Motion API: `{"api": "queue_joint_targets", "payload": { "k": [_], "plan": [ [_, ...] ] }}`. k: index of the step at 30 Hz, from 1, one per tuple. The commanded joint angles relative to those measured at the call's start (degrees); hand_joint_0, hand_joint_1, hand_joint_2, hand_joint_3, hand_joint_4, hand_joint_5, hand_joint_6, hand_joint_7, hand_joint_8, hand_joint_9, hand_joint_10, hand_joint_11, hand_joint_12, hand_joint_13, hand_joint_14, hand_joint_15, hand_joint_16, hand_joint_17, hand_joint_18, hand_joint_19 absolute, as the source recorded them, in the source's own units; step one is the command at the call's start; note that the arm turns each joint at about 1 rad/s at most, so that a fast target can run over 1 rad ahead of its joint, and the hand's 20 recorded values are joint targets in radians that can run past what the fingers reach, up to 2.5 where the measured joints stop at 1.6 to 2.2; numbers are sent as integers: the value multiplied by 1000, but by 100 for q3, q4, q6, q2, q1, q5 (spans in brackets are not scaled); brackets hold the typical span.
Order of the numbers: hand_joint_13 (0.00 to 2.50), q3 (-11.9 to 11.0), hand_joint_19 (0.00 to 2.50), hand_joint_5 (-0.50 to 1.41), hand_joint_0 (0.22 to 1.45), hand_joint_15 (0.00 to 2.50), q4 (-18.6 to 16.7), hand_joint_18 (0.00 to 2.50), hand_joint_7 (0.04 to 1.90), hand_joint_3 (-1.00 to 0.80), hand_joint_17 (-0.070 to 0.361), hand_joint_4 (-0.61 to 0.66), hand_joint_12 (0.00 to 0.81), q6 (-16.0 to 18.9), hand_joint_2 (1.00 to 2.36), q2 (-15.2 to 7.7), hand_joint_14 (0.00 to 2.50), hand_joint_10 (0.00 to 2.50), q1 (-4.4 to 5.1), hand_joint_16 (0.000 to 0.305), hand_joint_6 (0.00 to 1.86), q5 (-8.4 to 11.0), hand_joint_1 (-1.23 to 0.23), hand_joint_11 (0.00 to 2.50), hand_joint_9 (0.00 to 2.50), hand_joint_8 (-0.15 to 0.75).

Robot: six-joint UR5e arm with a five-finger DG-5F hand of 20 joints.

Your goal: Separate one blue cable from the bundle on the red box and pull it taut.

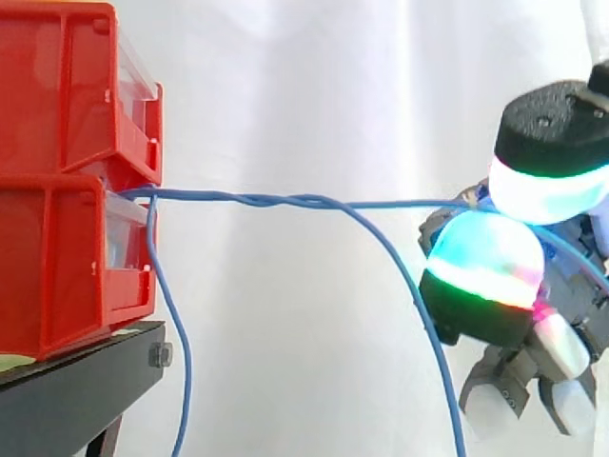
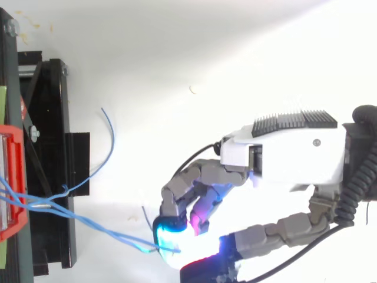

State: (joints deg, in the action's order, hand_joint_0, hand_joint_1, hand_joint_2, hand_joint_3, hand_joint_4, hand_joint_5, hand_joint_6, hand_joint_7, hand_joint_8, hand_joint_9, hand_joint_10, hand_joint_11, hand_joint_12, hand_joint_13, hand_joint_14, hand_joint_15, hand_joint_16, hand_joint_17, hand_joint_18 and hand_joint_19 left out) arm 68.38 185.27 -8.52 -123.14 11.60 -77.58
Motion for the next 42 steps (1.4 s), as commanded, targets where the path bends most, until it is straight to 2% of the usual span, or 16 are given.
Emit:
{"api": "queue_joint_targets", "payload": {
  "k": [1,2,9,13,18,31,35,36,42],
  "plan": [
    [558,0,479,-129,534,198,0,643,1010,91,159,18,463,1177,1240,1,5,11,1,71,853,-99,-746,510,933,355],
    [558,0,479,-129,531,201,0,643,1021,87,159,20,464,1388,1252,1,5,10,1,71,853,-99,-745,523,935,356],
    [579,0,482,-124,508,198,0,658,1038,86,162,19,469,2223,1341,-8,4,12,9,72,853,-73,-726,527,962,363],
    [592,0,480,-122,492,196,0,672,1044,71,163,19,472,2249,1418,1,4,10,9,73,855,-56,-712,542,1001,370],
    [601,0,477,-120,490,207,26,686,1045,73,164,12,472,2240,1432,1,5,10,9,73,854,-73,-709,552,1017,372],
    [607,0,476,-120,489,205,18,690,1045,64,164,14,474,1907,1445,1,4,10,18,73,854,-108,-711,555,1029,376],
    [608,9,472,-120,490,205,211,695,1046,66,164,14,473,1485,1440,1,4,10,-8,73,854,-117,-711,556,1032,376],
    [608,0,475,-120,489,205,316,694,1045,65,164,14,473,1291,1444,1,5,12,-8,73,854,-117,-711,555,1032,376],
    [610,0,474,-120,490,202,343,697,1049,65,164,9,473,1010,1443,-8,5,10,-8,73,854,-108,-710,552,1034,376]
  ]
}}
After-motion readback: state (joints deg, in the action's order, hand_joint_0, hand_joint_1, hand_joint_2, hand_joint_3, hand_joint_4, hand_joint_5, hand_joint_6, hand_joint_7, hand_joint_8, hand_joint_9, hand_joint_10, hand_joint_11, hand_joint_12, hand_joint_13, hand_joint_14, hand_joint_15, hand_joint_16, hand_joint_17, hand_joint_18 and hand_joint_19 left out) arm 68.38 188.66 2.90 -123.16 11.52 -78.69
